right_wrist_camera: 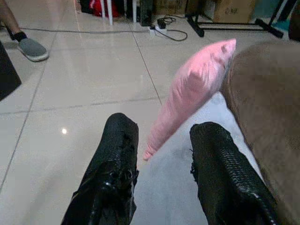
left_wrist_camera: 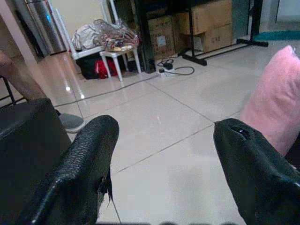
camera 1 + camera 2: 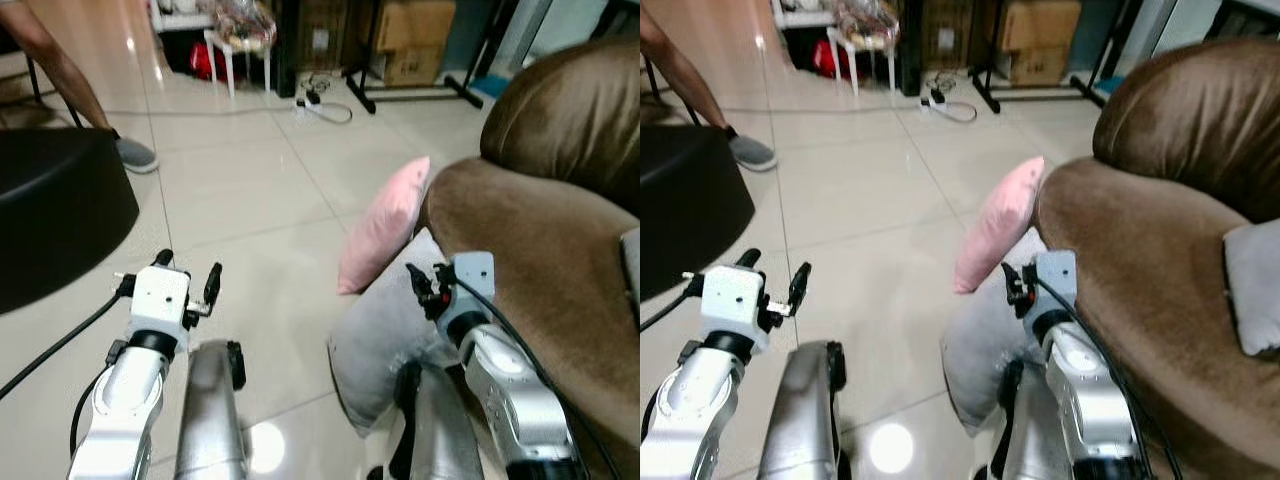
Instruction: Move the pillow to the sofa from floor
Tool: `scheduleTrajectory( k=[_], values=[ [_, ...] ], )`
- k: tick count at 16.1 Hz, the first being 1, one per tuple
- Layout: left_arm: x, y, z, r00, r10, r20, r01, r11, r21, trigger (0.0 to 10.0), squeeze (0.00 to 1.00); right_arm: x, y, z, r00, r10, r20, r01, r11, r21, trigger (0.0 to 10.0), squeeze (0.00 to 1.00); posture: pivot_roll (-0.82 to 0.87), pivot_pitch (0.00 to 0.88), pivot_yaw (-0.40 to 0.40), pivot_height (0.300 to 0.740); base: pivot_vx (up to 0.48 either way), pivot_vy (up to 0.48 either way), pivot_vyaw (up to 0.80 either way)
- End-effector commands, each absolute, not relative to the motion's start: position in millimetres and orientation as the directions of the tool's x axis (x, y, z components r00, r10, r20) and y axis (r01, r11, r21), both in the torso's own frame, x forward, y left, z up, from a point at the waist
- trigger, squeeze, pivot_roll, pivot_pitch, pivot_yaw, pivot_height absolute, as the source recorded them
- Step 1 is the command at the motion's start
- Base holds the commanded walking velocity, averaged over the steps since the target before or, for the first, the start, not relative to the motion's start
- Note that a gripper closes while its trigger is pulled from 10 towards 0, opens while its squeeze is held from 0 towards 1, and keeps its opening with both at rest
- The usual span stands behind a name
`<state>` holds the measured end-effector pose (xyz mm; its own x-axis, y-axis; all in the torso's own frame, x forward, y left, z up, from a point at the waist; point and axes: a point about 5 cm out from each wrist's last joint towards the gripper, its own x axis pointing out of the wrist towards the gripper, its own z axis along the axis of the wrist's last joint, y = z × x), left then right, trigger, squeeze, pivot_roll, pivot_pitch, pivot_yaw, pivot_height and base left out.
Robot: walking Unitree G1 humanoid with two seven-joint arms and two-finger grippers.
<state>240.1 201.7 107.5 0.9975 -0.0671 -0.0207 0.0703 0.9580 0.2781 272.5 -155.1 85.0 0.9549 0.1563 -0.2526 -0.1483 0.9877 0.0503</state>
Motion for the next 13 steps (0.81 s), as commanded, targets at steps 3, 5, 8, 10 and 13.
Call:
scheduleTrajectory(
  k=[3, 5, 8, 10, 13],
  values=[
    [243, 198, 104, 0.990, -0.129, -0.061, 0.141, 0.946, 0.293, 10.0, 0.00, 280, -160, 85, 0.959, 0.127, -0.254, -0.121, 0.992, 0.040, 10.0, 0.00, 0.05, 0.000, -0.072, 0.371, 0.000, 0.000, 0.00],
    [248, 196, 106, 0.984, -0.165, -0.062, 0.176, 0.938, 0.298, 10.0, 0.00, 288, -161, 86, 0.965, 0.110, -0.237, -0.102, 0.994, 0.046, 10.0, 0.00, 0.05, 0.000, -0.067, 0.351, 0.000, 0.000, 0.00],
    [252, 190, 107, 0.971, -0.230, -0.069, 0.240, 0.928, 0.285, 10.0, 0.00, 296, -161, 94, 0.976, 0.117, -0.185, -0.100, 0.990, 0.098, 10.0, 1.00, 0.05, 0.000, -0.064, 0.346, 0.000, 0.000, 0.00],
    [249, 176, 107, 0.926, -0.367, -0.090, 0.378, 0.893, 0.244, 10.0, 0.00, 307, -167, 93, 0.978, 0.059, -0.199, -0.048, 0.997, 0.059, 10.0, 1.00, 0.05, 0.000, -0.057, 0.346, 0.000, 0.000, 0.00],
    [246, 165, 104, 0.852, -0.503, -0.146, 0.524, 0.826, 0.209, 10.0, 0.00, 322, -183, 84, 0.957, -0.039, -0.289, 0.029, 0.999, -0.042, 10.0, 1.00, 0.05, 0.000, -0.053, 0.346, 0.000, 0.000, 0.00]
  ],
)
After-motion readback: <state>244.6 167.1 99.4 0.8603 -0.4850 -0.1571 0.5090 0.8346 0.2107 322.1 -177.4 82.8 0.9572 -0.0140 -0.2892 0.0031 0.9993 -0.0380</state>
